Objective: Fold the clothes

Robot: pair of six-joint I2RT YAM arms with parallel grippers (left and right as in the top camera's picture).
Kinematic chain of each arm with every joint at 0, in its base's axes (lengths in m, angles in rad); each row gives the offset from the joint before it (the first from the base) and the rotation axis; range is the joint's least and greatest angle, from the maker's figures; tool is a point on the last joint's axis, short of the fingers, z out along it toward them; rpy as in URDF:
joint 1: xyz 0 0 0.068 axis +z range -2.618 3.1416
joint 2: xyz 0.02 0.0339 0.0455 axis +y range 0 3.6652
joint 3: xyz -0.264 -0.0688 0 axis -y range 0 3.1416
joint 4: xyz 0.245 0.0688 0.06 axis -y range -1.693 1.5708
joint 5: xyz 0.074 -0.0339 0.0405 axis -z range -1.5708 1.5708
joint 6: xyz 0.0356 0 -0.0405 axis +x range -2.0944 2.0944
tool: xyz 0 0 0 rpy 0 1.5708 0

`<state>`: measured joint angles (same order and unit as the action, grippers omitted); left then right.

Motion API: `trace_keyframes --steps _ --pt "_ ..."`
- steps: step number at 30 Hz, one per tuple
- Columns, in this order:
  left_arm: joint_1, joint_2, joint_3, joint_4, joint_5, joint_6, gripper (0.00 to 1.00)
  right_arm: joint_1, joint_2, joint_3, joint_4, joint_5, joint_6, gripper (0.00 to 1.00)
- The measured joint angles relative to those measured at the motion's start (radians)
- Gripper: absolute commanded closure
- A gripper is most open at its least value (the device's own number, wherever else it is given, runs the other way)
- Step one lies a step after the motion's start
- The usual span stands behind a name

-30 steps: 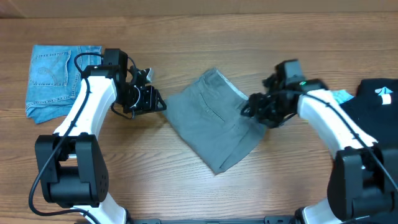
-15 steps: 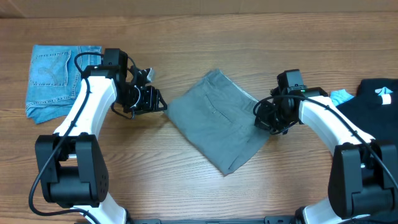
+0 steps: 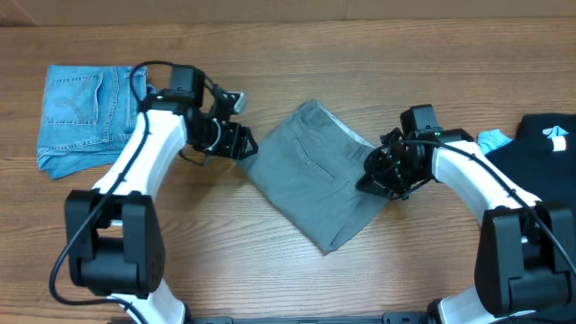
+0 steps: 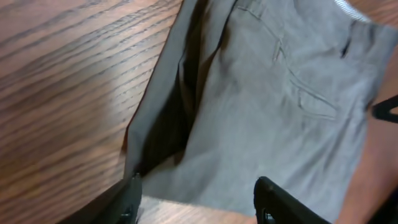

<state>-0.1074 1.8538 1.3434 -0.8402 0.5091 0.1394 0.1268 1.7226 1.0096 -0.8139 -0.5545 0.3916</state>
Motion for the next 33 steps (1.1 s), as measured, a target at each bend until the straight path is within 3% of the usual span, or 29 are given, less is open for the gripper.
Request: trace_keyframes --steps 5,8,9,11,13,16,23,26,28,30,33 --pt "-0.013 0.056 0.000 -0.002 -0.027 0.015 0.73 0.000 -0.001 -0.172 0.200 0.052 0.122 0.96" --pt "-0.013 0.059 0.000 -0.020 -0.022 0.014 0.74 -0.013 -0.022 -0.229 0.252 0.036 0.214 0.96" --pt "-0.013 0.059 0.000 -0.035 -0.021 0.014 0.71 -0.019 -0.024 -0.233 0.248 0.034 0.237 0.96" --pt "-0.013 0.059 0.003 -0.084 -0.014 0.013 0.51 -0.098 -0.026 -0.234 0.180 0.035 0.298 0.96" --pt "-0.006 0.059 0.016 -0.112 -0.003 0.013 0.45 -0.133 -0.030 -0.209 0.088 0.098 0.273 0.96" --pt "-0.002 0.059 0.026 -0.113 0.025 0.006 0.25 -0.174 -0.032 -0.167 0.009 0.199 0.237 0.96" --pt "-0.014 0.059 0.028 -0.040 0.117 -0.050 0.13 -0.197 -0.010 0.029 -0.189 0.283 0.061 0.95" --pt "-0.035 0.059 0.029 -0.011 0.166 -0.060 0.15 -0.196 -0.012 0.114 -0.238 0.219 -0.023 0.95" --pt "-0.055 0.059 0.029 0.016 0.183 -0.063 0.27 -0.190 -0.020 0.140 -0.253 0.143 -0.075 0.95" --pt "-0.079 0.059 0.029 0.045 0.186 -0.075 0.31 -0.170 -0.024 0.140 -0.260 0.076 -0.107 0.95" --pt "-0.116 0.059 0.021 0.099 0.133 -0.130 0.44 -0.110 -0.024 0.107 -0.174 0.019 -0.132 0.95"
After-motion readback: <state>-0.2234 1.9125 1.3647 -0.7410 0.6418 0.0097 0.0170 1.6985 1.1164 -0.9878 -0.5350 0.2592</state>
